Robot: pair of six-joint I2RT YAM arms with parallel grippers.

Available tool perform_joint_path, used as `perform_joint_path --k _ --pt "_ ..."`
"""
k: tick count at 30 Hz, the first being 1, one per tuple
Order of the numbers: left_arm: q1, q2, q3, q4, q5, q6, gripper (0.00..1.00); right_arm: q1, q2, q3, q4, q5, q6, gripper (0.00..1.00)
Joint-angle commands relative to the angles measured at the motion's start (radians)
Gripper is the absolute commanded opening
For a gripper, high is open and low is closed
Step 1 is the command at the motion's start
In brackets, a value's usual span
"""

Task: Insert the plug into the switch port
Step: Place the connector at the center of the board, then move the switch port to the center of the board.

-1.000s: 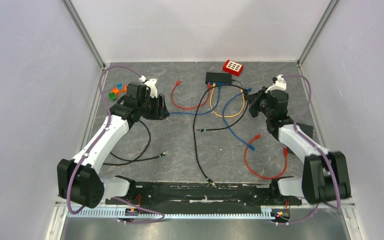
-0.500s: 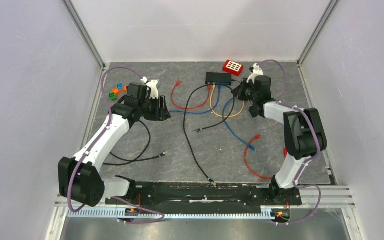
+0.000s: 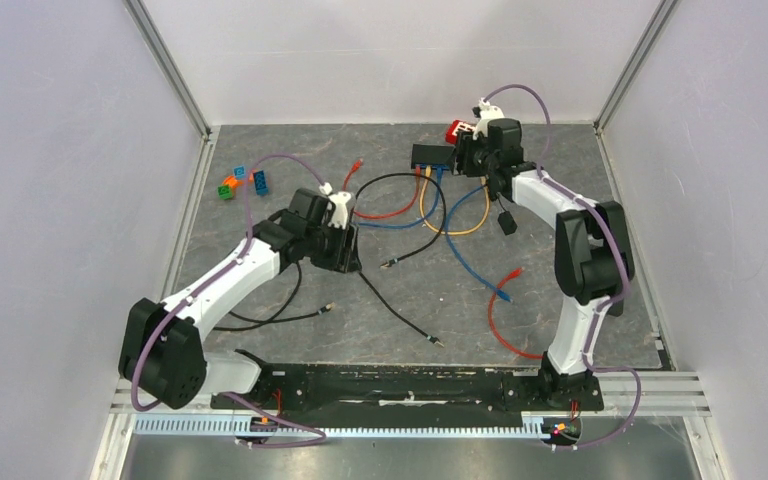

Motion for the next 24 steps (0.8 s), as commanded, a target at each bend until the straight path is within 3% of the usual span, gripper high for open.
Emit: perform_joint_path --k 1,8,10,20,24 --pt "-0.067 -0.048 -0.053 -0.007 -0.027 -0.038 0.58 -0.003 -0.230 -0.094 -0.205 0.171 0.065 0.56" --pt "-0.093 -0.152 -0.054 -0.066 -0.008 0.047 0.58 -0.087 -0.554 -0.396 -0.288 0.454 0.129 0.78" --pt "-0.093 -0.179 -0.059 -0.073 0.005 0.070 0.58 -0.142 -0.607 -0.445 -0.295 0.515 0.106 0.97" --pt "-0.099 -0.270 -0.109 -0.066 0.073 0.091 0.59 -0.477 -0.589 -0.535 -0.344 0.499 -0.157 0.98" --pt "-0.107 -0.284 -0.111 -0.065 0.060 0.093 0.58 -0.581 -0.542 -0.530 -0.355 0.564 -0.167 0.98"
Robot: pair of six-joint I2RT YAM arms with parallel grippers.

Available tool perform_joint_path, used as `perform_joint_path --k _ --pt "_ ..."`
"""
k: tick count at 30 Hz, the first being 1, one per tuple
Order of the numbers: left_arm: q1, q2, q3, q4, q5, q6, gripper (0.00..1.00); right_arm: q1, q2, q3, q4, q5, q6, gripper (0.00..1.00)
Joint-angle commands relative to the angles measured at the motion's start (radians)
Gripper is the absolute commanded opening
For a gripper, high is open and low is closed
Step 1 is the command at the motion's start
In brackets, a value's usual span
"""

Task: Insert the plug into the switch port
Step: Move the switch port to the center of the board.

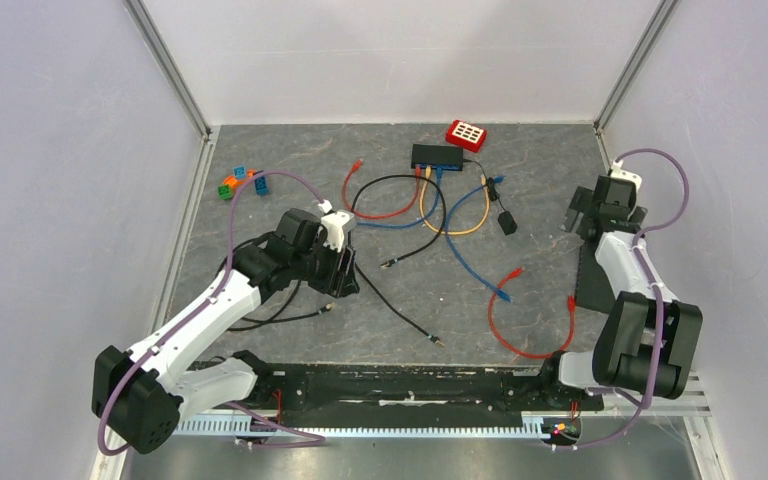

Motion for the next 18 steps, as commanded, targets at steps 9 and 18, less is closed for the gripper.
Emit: perform_joint_path --k 9,18 --pt "-0.023 -0.038 0.002 0.008 0.005 0.049 0.59 -0.204 0.143 0.030 0.057 -0.027 0.004 0.98" --pt "-0.023 -0.031 0.005 0.002 -0.025 0.052 0.59 -0.226 0.166 -0.021 0.115 -0.124 -0.016 0.97"
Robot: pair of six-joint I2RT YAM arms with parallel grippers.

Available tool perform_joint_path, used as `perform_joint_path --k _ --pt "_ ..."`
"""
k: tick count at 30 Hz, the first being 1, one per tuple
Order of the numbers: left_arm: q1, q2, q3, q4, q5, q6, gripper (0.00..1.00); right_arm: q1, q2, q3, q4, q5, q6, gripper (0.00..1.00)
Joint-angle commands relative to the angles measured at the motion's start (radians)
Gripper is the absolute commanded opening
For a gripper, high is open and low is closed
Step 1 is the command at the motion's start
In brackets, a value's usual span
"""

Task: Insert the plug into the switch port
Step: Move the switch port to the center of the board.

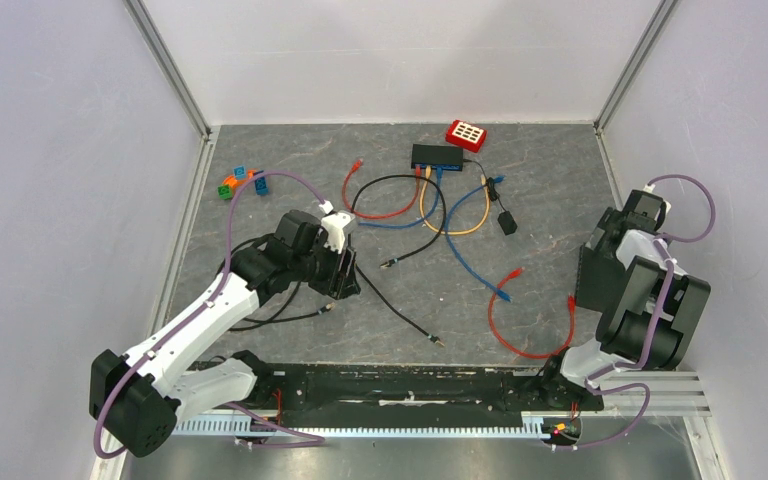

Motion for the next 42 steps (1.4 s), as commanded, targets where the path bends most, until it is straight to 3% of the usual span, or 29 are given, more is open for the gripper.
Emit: perform_joint_path --k 1,16,27,38,42 --pt "-0.004 -0.015 0.007 0.001 -0.009 0.050 0.59 -0.022 0.025 -0.019 0.061 -0.061 0.005 0.97" --pt "-0.009 -0.047 0.003 0.001 -0.002 0.050 0.59 -0.026 -0.037 -0.149 0.088 -0.236 0.084 0.82" --pt "-0.019 -0.067 0.000 0.001 -0.008 0.048 0.59 0.005 -0.147 -0.285 0.185 -0.354 0.279 0.77" --pt "-0.025 -0.072 -0.002 0.001 -0.012 0.048 0.59 0.157 -0.159 -0.325 0.215 -0.286 0.421 0.74" --pt "-0.028 -0.078 -0.003 0.001 -0.016 0.048 0.59 0.161 -0.169 -0.269 0.135 -0.200 0.328 0.79"
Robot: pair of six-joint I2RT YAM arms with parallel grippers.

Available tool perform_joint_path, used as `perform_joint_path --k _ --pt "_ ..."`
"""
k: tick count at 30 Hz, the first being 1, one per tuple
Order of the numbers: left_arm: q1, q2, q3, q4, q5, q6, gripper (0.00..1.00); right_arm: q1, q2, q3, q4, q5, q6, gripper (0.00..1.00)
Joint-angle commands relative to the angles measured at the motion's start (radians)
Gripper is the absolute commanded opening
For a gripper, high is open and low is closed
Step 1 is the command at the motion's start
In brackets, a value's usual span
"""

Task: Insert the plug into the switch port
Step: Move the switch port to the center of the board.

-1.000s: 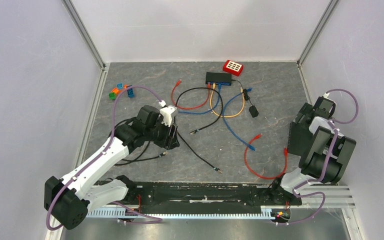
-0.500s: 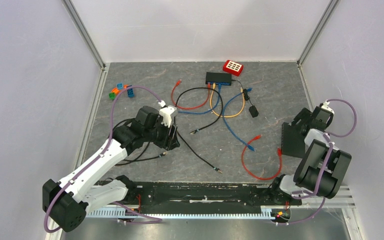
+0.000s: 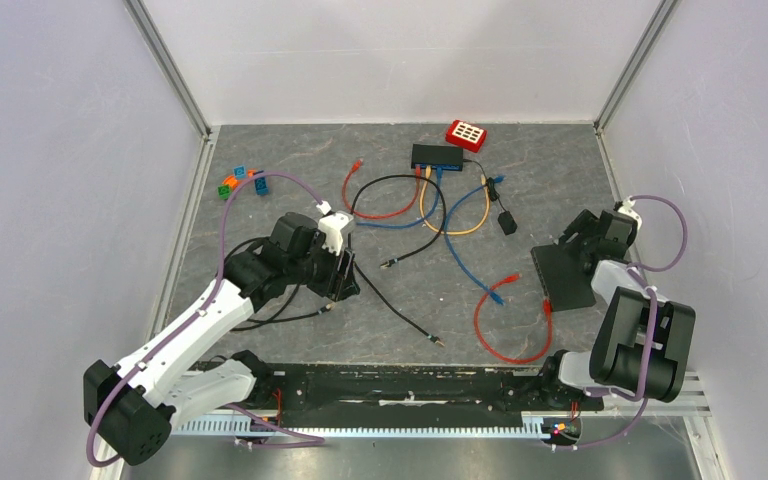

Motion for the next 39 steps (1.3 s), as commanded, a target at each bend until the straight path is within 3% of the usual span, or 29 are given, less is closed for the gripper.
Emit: perform_joint_path --k 1,8,14,27,33,39 --pt "-0.012 -0.025 -0.005 0.008 -0.013 0.048 0.59 0.013 0.002 0.042 -0.196 0.075 -0.055 0.81" --pt "-0.022 -0.027 -0.002 0.009 0.003 0.048 0.59 0.011 0.009 0.068 -0.354 0.116 -0.194 0.91" --pt "-0.041 -0.043 -0.006 0.011 0.005 0.048 0.59 -0.013 -0.036 0.010 -0.345 0.069 -0.183 0.91" --pt "-0.053 -0.057 -0.006 0.010 -0.029 0.045 0.59 -0.048 -0.178 -0.181 -0.130 -0.055 0.281 0.77" --pt "-0.053 -0.083 -0.001 0.046 -0.025 0.011 0.59 -0.047 -0.207 0.050 -0.342 0.072 0.028 0.81" --pt "-0.052 -0.123 -0.018 0.137 0.050 -0.012 0.60 0.027 -0.248 0.224 -0.467 0.023 -0.160 0.80"
